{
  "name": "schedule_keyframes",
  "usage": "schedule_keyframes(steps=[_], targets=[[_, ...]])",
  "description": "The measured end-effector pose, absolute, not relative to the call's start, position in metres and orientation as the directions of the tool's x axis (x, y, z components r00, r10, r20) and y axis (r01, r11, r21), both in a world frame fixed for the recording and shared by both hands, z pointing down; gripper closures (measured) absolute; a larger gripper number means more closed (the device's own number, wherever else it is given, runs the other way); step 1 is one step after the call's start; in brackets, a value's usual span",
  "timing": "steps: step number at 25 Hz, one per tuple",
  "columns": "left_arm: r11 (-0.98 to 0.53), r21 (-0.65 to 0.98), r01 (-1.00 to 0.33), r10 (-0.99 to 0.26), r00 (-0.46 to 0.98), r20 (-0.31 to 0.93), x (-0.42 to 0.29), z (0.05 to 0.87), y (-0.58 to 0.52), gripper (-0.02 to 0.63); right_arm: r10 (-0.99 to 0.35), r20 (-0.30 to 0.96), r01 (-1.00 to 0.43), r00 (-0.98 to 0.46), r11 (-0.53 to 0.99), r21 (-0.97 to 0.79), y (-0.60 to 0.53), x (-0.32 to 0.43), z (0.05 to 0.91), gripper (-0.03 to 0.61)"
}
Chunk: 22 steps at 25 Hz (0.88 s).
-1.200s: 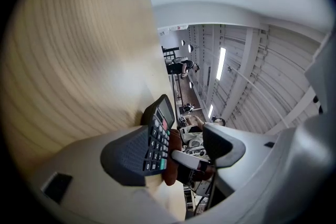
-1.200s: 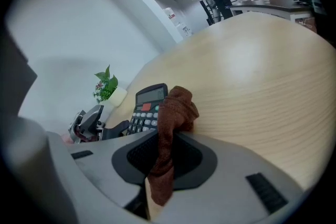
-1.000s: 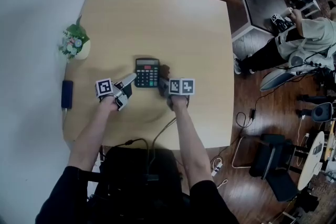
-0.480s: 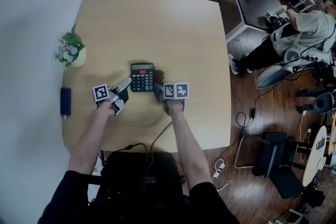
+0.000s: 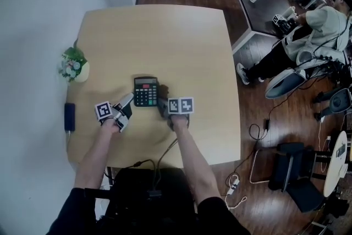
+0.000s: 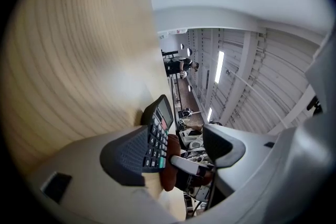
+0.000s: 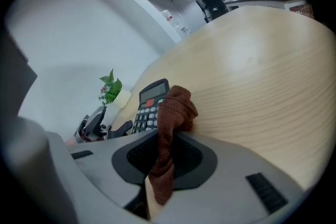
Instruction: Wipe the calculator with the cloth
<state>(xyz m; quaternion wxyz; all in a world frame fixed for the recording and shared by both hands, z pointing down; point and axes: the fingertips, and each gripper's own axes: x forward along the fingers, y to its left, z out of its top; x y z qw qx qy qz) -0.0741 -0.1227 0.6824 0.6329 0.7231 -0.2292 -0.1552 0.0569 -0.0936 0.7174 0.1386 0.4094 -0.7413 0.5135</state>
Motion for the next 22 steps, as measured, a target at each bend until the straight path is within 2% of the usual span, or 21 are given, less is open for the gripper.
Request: schedule_keyframes(steps=[4, 9, 12, 14, 18, 22], targets=[[-0.151, 0.983, -0.104, -0.585, 0.811, -0.004, -0.095, 0.653, -0.093, 0.273, -0.573, 0.522, -0.651, -0.631, 0.026, -0.759, -0.072, 0.07, 0.714, 0.512], [-0.296, 0.955, 0.011, -0.656, 0.725, -0.211, -0.12, 0.584, -0.034, 0.273, -0.729, 0.253, -0.363, -0.637, -0.006, -0.932, -0.033, 0.098, 0.681, 0.514], [-0.37, 0.925, 0.088, -0.638, 0.699, -0.322, -0.122, 0.543, 0.004, 0.324, -0.786, 0.119, -0.272, -0.607, 0.064, -0.96, 0.001, 0.115, 0.645, 0.515], [-0.421, 0.896, 0.139, -0.601, 0.697, -0.391, -0.122, 0.518, 0.02, 0.362, -0.804, 0.055, -0.28, -0.592, 0.141, -0.95, 0.024, 0.121, 0.615, 0.515], [-0.537, 0.826, 0.169, -0.482, 0.743, -0.465, -0.116, 0.462, 0.043, 0.37, -0.792, -0.12, -0.252, -0.599, 0.328, -0.91, 0.064, 0.102, 0.54, 0.515], [-0.64, 0.745, 0.189, -0.36, 0.783, -0.508, -0.125, 0.414, 0.085, 0.37, -0.782, -0.21, -0.277, -0.586, 0.437, -0.856, 0.103, 0.066, 0.484, 0.515]])
